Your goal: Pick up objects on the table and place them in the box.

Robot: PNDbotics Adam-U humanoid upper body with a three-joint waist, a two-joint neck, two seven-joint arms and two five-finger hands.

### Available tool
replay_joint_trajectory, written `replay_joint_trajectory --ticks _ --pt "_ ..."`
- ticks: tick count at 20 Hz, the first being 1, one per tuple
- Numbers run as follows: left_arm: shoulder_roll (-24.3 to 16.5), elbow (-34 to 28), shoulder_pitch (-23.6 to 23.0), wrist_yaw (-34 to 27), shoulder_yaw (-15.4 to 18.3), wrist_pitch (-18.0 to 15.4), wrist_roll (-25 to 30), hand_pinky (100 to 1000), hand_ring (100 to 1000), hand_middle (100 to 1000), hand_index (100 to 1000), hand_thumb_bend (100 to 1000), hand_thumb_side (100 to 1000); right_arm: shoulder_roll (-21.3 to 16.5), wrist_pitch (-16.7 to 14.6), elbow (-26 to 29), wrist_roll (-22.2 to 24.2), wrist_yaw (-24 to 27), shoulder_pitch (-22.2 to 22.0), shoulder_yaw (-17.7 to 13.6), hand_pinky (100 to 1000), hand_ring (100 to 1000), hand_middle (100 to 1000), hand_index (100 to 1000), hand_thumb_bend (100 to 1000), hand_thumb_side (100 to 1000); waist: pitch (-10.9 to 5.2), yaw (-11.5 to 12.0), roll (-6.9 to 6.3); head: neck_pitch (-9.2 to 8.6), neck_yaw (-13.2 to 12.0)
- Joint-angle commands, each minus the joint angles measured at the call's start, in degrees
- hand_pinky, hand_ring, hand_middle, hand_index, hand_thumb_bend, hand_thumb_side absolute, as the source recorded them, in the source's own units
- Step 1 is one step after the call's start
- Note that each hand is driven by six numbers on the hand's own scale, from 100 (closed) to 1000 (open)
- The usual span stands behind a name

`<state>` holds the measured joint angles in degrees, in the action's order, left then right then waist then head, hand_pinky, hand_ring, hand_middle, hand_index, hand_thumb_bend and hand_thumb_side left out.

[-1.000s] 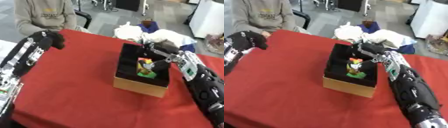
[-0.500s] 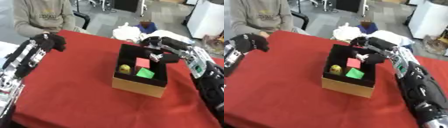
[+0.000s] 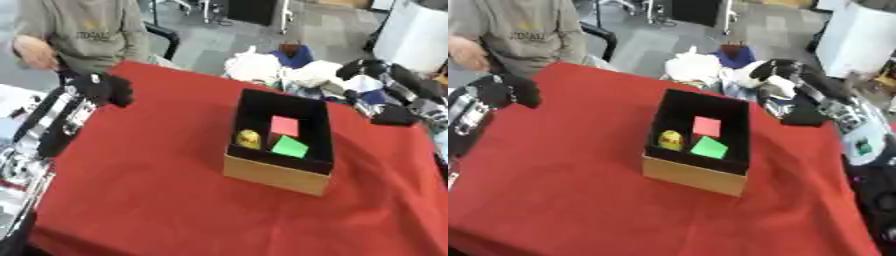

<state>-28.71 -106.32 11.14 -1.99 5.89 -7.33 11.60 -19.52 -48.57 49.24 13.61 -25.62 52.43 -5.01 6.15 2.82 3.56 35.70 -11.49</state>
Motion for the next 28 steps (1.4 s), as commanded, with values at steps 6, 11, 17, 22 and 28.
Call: replay_joint_trajectory --ticks 6,11,17,22,28 --pt "-0.82 0.62 -1.24 -3.19 1.52 -2.44 -2.7 651 645 619 730 382 888 -6.59 15.98 16.95 4.68 27.37 -11.95 -6.97 779 628 683 793 100 715 -0.5 -2.07 -0.94 0.37 -0.71" --pt "-0.14 0.92 -1.97 -5.36 1.62 -4.4 -2.43 644 636 611 726 405 888 -5.09 23.04 25.95 4.17 32.03 -20.36 -11.87 767 609 662 781 100 727 -0.01 -3.3 -1.58 2.12 0.83" --pt "1.24 1.22 -2.71 -6.71 1.68 -5.51 -1.29 639 627 607 724 435 908 -2.43 27.26 31.72 3.19 33.84 -26.58 -14.67 762 600 652 775 100 736 0.74 -4.2 -2.11 5.33 3.81" --pt "2.08 1.61 -3.0 -7.03 1.71 -5.09 -0.94 635 621 604 724 458 928 -1.41 28.46 32.77 3.23 34.39 -29.71 -15.61 760 593 644 769 100 741 1.34 -4.69 -2.17 8.0 5.45" --pt "2.7 1.96 -3.21 -6.79 1.83 -4.42 -0.71 633 617 601 719 469 939 -0.78 28.14 32.82 3.44 35.18 -31.58 -16.34 759 589 639 765 100 750 1.76 -5.03 -1.97 8.41 5.32"
